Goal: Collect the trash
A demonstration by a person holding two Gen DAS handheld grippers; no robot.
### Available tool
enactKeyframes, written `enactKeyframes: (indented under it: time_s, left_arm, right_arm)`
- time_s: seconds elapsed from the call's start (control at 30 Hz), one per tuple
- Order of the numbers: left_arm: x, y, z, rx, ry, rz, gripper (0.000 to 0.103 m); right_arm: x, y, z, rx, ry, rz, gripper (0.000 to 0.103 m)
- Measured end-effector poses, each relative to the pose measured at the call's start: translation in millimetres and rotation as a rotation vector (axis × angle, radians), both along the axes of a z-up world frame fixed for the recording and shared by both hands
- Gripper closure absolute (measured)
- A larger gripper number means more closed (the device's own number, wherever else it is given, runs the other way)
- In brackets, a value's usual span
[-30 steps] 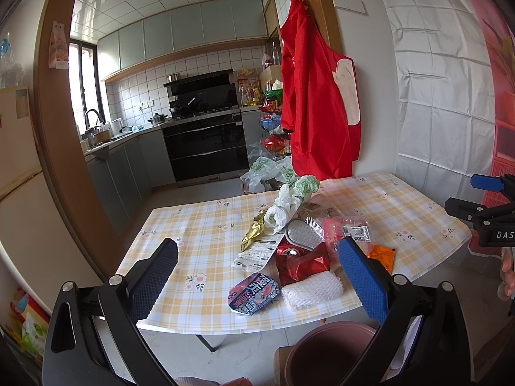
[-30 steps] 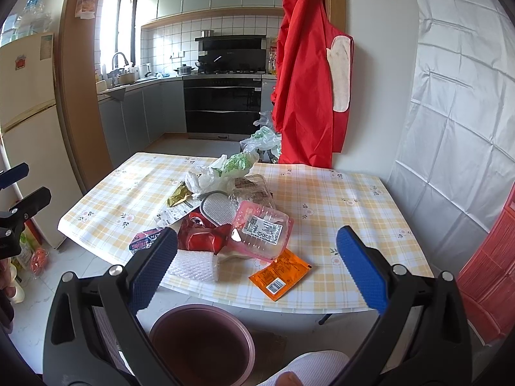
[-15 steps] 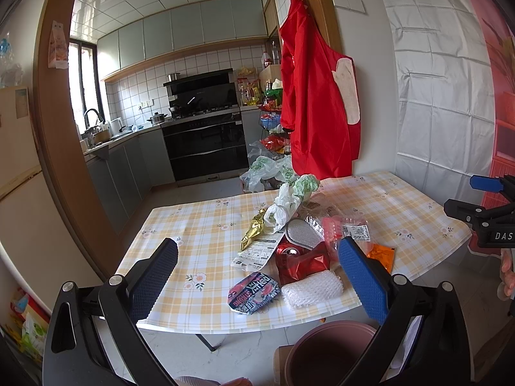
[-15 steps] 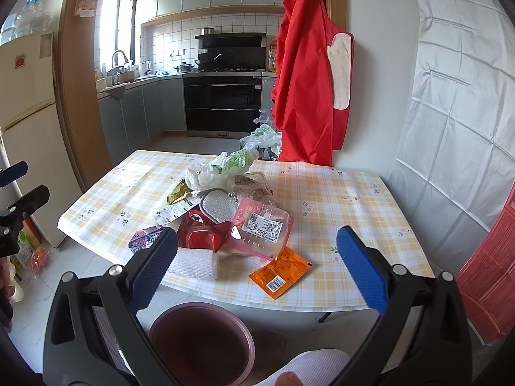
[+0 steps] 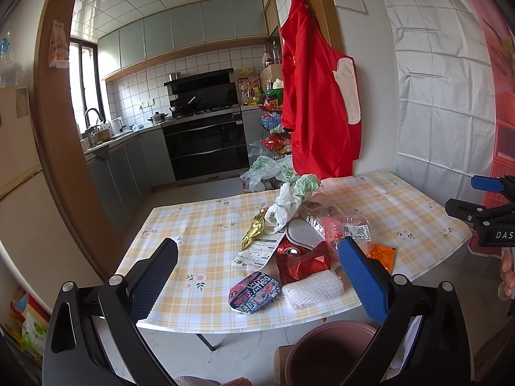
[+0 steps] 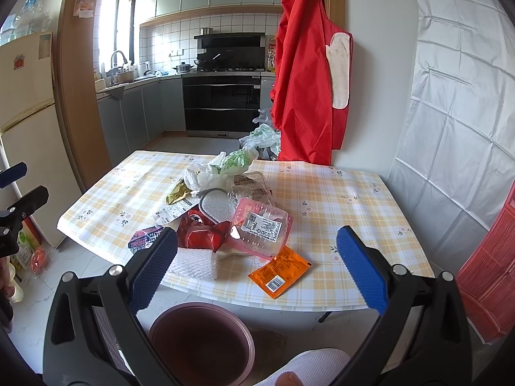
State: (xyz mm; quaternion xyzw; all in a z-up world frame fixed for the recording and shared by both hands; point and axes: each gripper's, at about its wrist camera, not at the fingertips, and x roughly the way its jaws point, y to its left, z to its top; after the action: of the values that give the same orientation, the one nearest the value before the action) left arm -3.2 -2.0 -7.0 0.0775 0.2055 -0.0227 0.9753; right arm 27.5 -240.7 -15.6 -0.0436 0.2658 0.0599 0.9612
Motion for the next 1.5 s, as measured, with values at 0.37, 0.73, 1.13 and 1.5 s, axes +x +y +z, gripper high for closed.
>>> enactKeyframes:
  time_s: [0.37,0.73,1.13,1.5]
  left_arm:
    - [-1.9,-1.1,-2.4,0.0,0.004,0.0,0.005]
    - [16.6,15.6,-21.6,-0.128,0.043,-0.012,0.005]
    - [46.1,27.3,-111.3,-0.08,0.112,0.037,0.005]
    - [66.3,63.4,-160.8,-0.138,0.232,0.155,0.005]
  right_arm:
    - [0.5,-0.2,-0.2,0.001,0.002,-0.002,0.006]
    - [12.8,-10.8,-23.4,0.096,0.007,0.006,0.006]
    - [59.1,-19.9,-106.3,0.109,0.126,-0.047,0.006]
    - [82.2,-19.2,-164.2,0.07,0.191,-0.034,0.006]
